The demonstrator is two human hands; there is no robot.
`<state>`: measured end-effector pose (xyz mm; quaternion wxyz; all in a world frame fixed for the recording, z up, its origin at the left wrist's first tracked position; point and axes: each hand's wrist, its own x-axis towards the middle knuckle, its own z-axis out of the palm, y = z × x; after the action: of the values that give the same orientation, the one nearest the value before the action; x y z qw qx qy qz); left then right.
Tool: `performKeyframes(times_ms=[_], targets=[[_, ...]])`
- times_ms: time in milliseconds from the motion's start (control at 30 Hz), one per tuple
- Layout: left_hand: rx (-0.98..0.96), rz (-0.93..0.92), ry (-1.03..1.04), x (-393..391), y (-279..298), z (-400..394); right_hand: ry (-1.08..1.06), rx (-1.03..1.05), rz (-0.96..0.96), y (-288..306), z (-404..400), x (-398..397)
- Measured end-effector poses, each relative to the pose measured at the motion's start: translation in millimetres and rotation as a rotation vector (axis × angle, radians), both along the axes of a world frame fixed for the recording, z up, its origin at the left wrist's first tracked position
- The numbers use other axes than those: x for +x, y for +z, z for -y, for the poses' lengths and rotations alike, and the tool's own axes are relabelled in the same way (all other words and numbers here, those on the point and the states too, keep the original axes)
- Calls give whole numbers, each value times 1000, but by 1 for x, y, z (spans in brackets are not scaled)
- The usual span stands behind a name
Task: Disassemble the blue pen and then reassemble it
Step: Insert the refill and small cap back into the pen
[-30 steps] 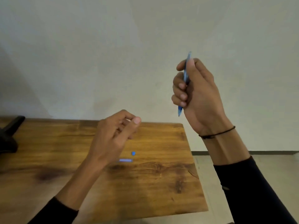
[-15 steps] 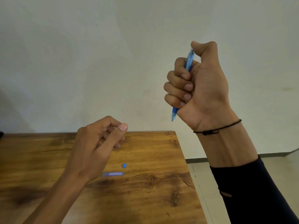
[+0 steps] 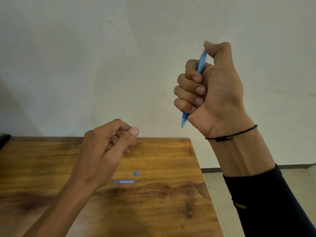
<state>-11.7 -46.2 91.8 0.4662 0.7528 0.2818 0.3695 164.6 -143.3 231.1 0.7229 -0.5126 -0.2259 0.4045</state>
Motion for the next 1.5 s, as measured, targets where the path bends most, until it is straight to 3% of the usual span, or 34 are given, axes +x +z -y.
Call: performKeyframes(times_ms=[1500], targets=[[-36, -21, 40, 1, -2, -2, -14, -11, -26, -7, -9, -2]])
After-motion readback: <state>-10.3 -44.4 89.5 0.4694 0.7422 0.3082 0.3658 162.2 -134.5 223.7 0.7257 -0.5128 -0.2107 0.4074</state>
